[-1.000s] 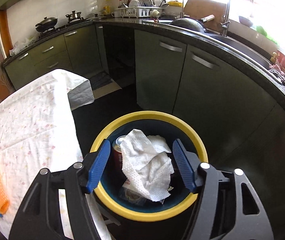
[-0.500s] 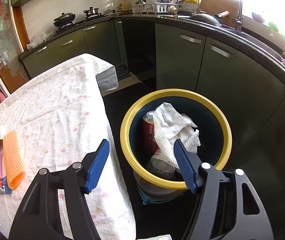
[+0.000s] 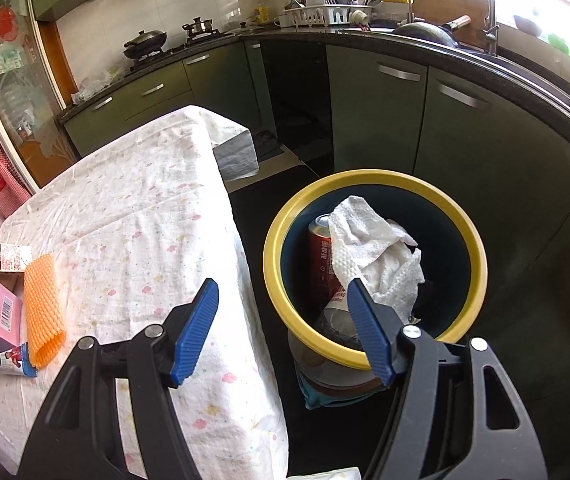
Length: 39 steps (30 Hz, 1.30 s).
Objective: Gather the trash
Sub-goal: 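Grasp the white-and-red carton with the left tool and lift it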
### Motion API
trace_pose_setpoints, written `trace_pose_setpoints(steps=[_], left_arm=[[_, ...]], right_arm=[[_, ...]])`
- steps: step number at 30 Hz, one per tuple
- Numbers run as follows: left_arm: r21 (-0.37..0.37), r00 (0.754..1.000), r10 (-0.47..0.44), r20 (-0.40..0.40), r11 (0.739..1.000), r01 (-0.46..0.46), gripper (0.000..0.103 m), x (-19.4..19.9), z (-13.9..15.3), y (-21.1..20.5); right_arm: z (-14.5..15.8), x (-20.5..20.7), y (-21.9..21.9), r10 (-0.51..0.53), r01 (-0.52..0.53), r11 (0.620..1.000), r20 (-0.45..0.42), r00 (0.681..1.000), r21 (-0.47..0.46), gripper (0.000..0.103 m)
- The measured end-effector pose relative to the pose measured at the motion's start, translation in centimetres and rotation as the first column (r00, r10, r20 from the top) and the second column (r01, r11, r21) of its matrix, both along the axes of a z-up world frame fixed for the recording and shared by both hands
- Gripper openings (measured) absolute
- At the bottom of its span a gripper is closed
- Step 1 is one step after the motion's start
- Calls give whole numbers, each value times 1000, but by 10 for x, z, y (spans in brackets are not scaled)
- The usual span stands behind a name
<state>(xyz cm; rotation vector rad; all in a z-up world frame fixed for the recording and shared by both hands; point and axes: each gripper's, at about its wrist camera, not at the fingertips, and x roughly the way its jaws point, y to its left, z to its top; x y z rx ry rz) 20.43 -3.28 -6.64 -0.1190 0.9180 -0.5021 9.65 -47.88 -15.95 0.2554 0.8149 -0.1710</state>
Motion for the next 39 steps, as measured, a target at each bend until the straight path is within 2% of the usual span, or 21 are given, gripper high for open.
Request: trace_pose_setpoints(steps=[7,16,20,26,39], left_arm=[[53,999,-20,-44,998,23,95,11,-11,-22],[120,995,-9,-97,993,21,72,20,-26,-35],[128,994,-12,-111,991,26,54,22,-28,-37],[142,996,-37,-86,989,49,54,18,-22,-43],[165,997,-70,-10,984,71,53,10,11,-55]], right_arm=[[-6,2,-3,4,-4,1000,-3,1000,16,64],[-12,5,-5,8,-7,999,-11,1000,34,64],[-14,6,-6,12,-12,999,-11,1000,40,63],[-14,5,-8,12,-11,999,-6,1000,45,63],[-12,1,-9,16,-16,999,2,1000,51,64]])
